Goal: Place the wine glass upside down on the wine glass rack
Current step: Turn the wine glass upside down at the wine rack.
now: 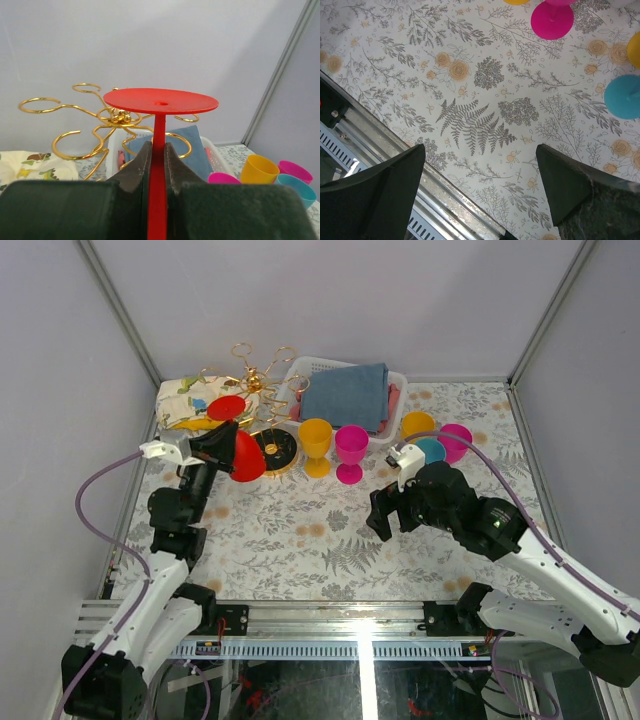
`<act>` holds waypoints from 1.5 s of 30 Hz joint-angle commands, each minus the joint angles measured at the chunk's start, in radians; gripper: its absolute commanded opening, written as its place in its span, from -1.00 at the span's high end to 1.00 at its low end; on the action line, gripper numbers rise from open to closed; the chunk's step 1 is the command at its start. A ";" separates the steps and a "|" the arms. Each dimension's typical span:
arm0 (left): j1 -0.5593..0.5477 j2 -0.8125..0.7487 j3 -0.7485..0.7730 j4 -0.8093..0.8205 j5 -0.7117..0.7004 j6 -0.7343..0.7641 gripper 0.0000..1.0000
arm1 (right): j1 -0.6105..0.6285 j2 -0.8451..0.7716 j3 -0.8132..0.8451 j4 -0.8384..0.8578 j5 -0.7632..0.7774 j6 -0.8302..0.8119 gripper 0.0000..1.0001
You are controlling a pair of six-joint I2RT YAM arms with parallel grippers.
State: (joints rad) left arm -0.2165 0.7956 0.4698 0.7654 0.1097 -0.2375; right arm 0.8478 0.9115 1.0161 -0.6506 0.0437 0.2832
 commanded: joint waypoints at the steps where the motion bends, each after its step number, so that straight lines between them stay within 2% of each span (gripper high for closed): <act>1: 0.007 -0.059 -0.045 -0.053 -0.098 0.054 1.00 | -0.006 -0.007 -0.005 0.053 0.020 -0.028 -0.99; 14: 0.008 0.003 -0.099 0.025 -0.114 0.076 1.00 | -0.006 -0.018 -0.033 0.045 0.020 -0.043 -0.99; 23: 0.009 0.140 -0.037 0.126 0.050 0.039 1.00 | -0.006 -0.027 -0.049 0.047 0.023 -0.044 -0.99; 31: 0.008 0.244 0.011 0.227 0.076 0.021 1.00 | -0.006 -0.023 -0.056 0.054 0.011 -0.038 -0.99; 38: 0.008 0.177 -0.027 0.178 -0.001 0.024 1.00 | -0.006 -0.010 -0.056 0.059 -0.005 -0.034 -0.99; 45: 0.008 0.029 -0.080 0.052 -0.025 0.023 1.00 | -0.006 -0.006 -0.051 0.058 -0.023 -0.031 -0.99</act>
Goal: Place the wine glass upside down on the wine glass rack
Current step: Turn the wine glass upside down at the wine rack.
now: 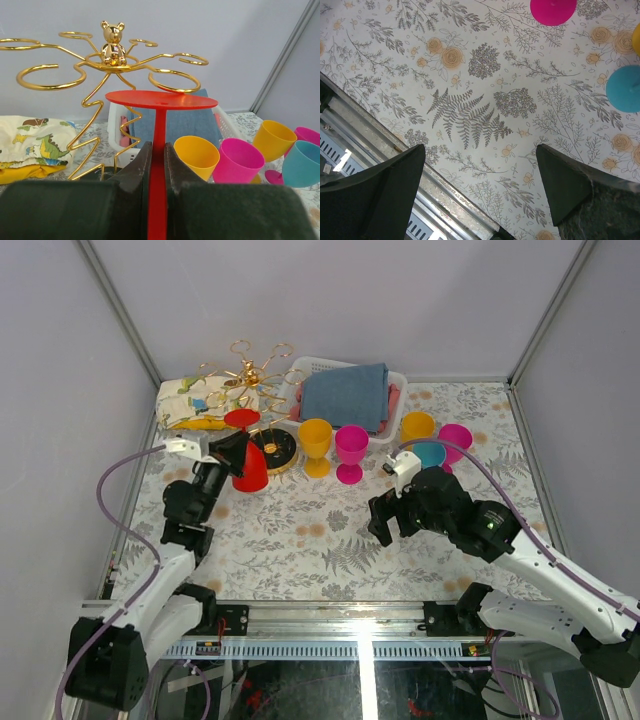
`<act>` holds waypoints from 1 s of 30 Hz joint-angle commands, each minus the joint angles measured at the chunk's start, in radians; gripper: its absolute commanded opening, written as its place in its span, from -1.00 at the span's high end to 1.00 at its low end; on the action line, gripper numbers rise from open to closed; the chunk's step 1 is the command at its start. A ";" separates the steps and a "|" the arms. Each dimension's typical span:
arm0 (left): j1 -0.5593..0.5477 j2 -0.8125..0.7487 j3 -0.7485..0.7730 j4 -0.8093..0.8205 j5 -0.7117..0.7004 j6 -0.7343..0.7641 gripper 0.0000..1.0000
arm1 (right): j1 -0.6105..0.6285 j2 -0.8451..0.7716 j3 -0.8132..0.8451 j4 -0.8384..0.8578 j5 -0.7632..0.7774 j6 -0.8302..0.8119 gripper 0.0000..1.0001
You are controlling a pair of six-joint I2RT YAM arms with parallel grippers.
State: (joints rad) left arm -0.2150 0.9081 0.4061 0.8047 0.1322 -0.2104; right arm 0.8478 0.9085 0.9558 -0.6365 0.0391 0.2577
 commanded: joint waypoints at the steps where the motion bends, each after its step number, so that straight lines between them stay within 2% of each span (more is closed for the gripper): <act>1: 0.007 -0.108 -0.025 -0.010 -0.050 -0.004 1.00 | -0.006 -0.006 0.010 0.042 -0.019 -0.005 -0.99; 6: 0.006 -0.218 -0.026 -0.093 -0.042 0.002 1.00 | -0.007 0.006 0.027 0.028 -0.024 -0.004 -0.99; 11: 0.008 -0.245 0.025 -0.125 -0.005 0.011 1.00 | -0.006 0.017 0.041 0.032 -0.036 0.004 -0.99; 30: 0.007 0.007 0.096 0.062 0.080 0.000 1.00 | -0.006 0.007 0.045 0.017 -0.036 0.022 -0.99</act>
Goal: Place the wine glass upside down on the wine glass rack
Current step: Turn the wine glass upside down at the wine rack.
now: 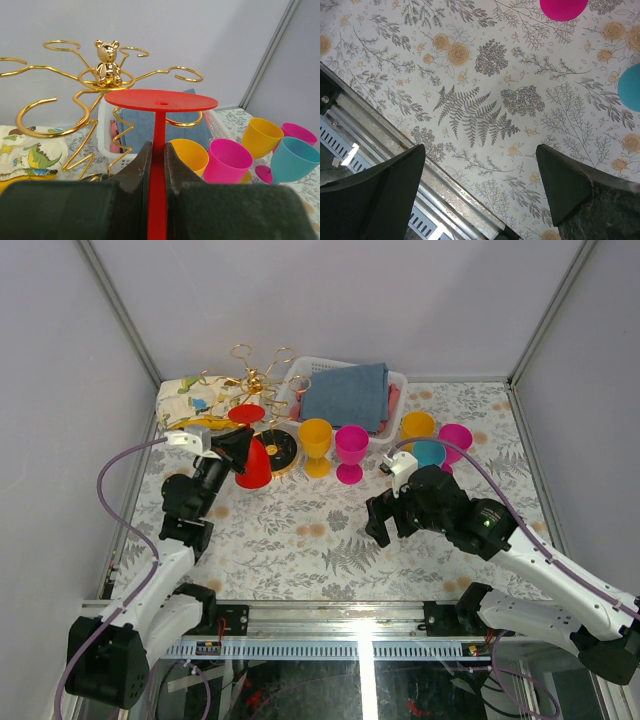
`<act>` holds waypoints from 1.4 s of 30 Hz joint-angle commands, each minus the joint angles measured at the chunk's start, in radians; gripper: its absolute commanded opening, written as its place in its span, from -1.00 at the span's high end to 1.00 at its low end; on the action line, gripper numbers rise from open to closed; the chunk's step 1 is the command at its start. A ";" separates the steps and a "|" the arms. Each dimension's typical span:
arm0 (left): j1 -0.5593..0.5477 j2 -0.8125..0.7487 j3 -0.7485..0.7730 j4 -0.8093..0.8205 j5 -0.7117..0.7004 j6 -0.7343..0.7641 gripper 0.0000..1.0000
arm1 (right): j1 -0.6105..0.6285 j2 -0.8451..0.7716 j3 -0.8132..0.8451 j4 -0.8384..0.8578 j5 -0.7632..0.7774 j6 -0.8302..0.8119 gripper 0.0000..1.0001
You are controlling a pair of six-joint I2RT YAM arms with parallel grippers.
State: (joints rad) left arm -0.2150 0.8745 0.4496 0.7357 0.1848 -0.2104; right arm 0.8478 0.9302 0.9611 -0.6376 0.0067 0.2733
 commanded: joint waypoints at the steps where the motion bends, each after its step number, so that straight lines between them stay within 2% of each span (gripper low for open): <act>1: 0.006 0.058 0.056 0.145 0.032 0.000 1.00 | -0.006 -0.016 0.040 0.018 -0.003 0.006 -0.99; 14: 0.007 0.280 0.091 0.302 0.048 -0.019 1.00 | -0.006 -0.016 0.032 0.017 0.001 0.006 -0.99; 29: 0.007 0.456 0.145 0.429 0.046 -0.011 1.00 | -0.006 -0.006 0.027 0.016 0.009 0.003 -0.99; 42: 0.006 0.489 0.171 0.439 0.185 -0.031 1.00 | -0.006 0.005 0.029 0.022 0.009 0.003 -0.99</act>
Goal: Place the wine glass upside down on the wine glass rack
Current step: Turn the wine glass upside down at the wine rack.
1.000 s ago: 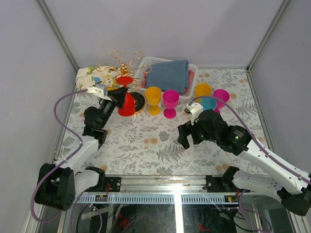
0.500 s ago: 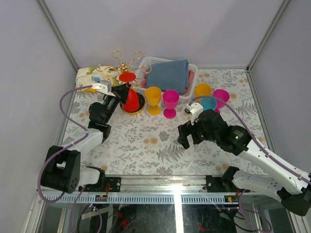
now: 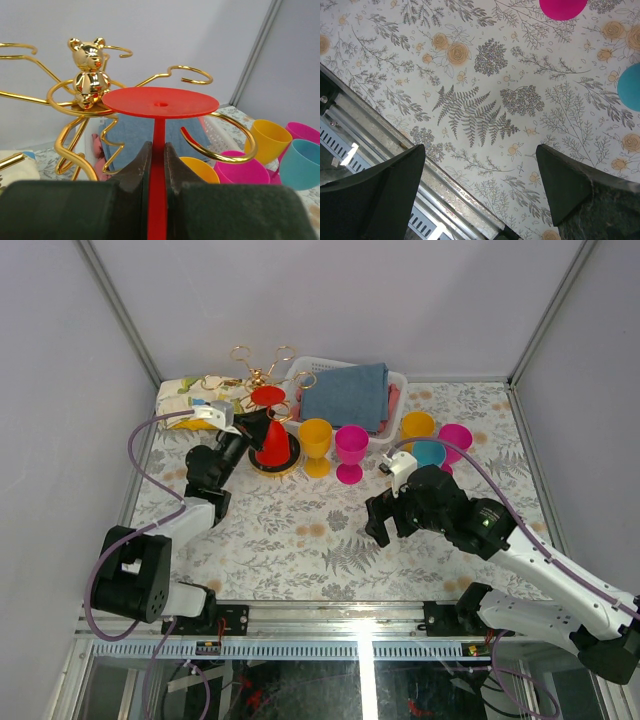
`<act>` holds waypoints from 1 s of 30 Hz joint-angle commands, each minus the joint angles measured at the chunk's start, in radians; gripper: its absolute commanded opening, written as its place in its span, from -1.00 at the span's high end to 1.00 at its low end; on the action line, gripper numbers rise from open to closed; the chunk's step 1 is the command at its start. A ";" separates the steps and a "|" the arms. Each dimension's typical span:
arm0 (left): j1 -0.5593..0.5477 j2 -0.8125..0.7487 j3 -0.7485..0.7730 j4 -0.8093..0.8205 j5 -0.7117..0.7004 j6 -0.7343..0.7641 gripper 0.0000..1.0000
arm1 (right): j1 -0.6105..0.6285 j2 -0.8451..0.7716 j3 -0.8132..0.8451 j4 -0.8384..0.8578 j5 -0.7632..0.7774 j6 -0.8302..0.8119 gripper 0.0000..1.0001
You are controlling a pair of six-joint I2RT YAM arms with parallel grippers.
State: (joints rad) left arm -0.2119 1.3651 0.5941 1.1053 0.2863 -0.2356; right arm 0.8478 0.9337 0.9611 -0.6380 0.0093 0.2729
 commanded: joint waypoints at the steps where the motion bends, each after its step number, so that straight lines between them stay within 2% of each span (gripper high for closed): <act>1: 0.004 -0.005 0.024 0.072 0.097 -0.007 1.00 | -0.006 0.003 0.027 0.022 0.005 0.003 -0.99; 19: 0.003 -0.006 0.015 0.082 0.238 -0.030 0.98 | -0.006 0.020 0.027 0.026 -0.006 0.005 -0.99; 30: 0.004 -0.128 -0.053 -0.006 0.119 -0.013 0.39 | -0.006 0.030 0.032 0.039 -0.002 0.005 -0.99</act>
State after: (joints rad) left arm -0.2123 1.2968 0.5629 1.1015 0.4686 -0.2687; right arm 0.8478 0.9642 0.9611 -0.6369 0.0071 0.2733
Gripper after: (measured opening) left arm 0.279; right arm 0.994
